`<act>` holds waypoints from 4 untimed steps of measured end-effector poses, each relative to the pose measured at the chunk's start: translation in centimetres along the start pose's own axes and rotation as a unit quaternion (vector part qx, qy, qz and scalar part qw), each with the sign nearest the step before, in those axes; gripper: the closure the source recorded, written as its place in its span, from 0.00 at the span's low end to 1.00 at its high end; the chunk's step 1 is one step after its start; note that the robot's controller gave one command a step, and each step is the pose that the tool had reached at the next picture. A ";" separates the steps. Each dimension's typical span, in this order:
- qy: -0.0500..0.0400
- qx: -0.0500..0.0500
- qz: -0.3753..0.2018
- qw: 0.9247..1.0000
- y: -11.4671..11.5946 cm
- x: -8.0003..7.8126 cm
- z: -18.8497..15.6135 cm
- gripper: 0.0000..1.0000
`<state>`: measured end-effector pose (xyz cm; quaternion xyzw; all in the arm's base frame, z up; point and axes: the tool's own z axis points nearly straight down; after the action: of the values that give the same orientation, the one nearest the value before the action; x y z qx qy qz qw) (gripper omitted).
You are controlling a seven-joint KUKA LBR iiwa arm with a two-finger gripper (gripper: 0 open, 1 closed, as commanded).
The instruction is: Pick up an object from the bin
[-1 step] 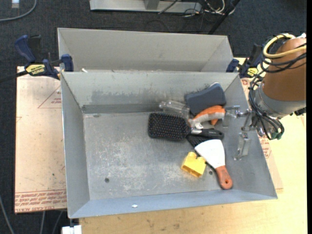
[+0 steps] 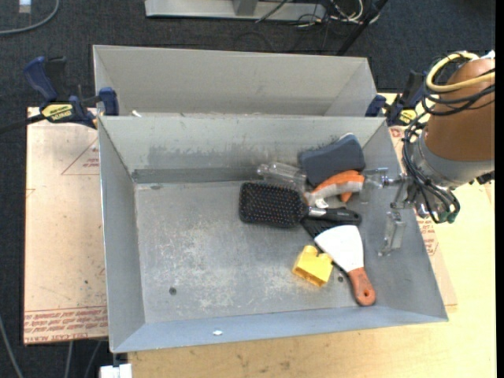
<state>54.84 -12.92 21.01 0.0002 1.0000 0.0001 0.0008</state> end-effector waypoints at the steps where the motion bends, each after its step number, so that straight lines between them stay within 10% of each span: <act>1: -0.002 0.000 -0.007 1.000 1.4 2.0 4.4 0.00; 2: 0.001 0.000 -0.060 0.998 5.6 1.5 8.5 0.00; 4: -0.001 0.000 -0.077 0.997 6.0 4.0 11.7 0.00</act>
Offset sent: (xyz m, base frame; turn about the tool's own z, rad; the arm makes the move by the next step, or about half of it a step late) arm -0.0101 0.0693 -0.0956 -0.1431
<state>50.82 -6.89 9.30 -0.0763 0.9971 -0.0001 0.0020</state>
